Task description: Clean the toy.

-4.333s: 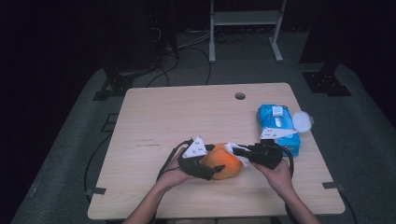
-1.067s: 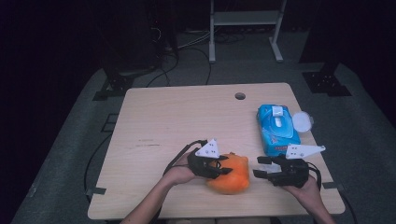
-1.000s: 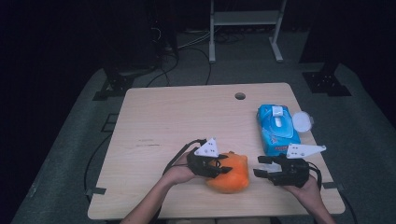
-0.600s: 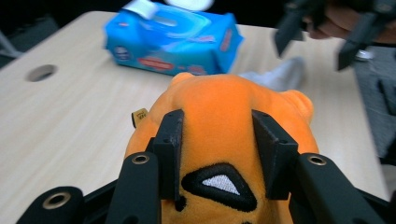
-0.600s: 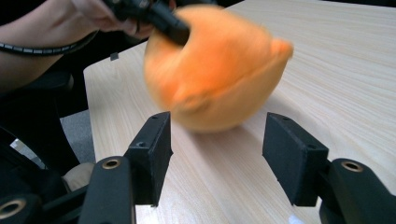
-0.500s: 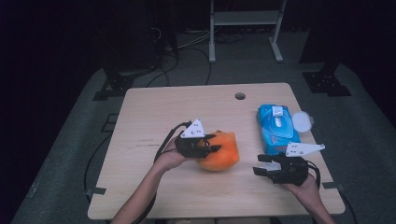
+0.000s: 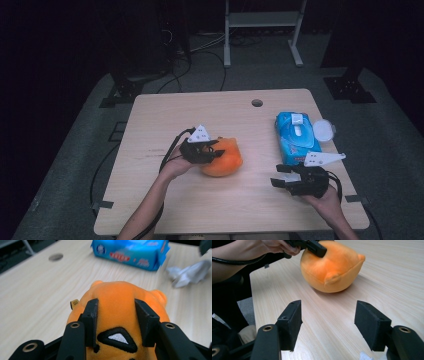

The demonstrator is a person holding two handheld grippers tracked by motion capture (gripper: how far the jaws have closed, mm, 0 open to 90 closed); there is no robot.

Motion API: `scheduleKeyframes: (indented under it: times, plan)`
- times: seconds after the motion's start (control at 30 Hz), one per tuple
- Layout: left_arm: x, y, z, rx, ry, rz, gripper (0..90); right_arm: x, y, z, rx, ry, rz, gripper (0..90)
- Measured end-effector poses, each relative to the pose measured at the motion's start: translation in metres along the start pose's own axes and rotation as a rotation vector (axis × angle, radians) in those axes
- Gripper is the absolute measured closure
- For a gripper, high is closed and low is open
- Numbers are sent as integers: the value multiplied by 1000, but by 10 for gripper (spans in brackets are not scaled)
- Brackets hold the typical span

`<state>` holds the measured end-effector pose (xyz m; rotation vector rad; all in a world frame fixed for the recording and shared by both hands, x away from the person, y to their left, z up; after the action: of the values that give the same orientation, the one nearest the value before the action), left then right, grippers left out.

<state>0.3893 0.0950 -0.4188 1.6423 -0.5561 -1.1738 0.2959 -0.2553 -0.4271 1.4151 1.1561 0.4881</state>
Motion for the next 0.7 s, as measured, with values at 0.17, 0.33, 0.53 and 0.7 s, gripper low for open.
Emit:
scheduleKeyframes:
  times: [0.17, 0.33, 0.53, 0.7]
  plan:
    - [-2, -1, 1, -6, -2, 4, 523, 3, -4, 4, 8, -11, -20, 343]
    - [-3, 0, 2, -7, -6, -1, 424, 5, -4, 5, 3, -22, -26, 325]
    - [-6, 2, 1, -22, 7, 13, 311, 5, -6, 8, 10, -34, -39, 318]
    - [-13, 3, 5, -7, 8, 5, 273, 6, -5, 9, 4, -39, -39, 318]
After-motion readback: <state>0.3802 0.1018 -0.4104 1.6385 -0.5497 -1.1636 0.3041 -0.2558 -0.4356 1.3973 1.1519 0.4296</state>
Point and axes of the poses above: each handheld gripper's, and its own axes: x roughly forward along the jaws, y roughly out of its top, z roughly to its right, the point moved 1 cm from there along x, roughly forward along the jaws, and after that the axes turned 7 degrees about z, right-handed, at the moved point
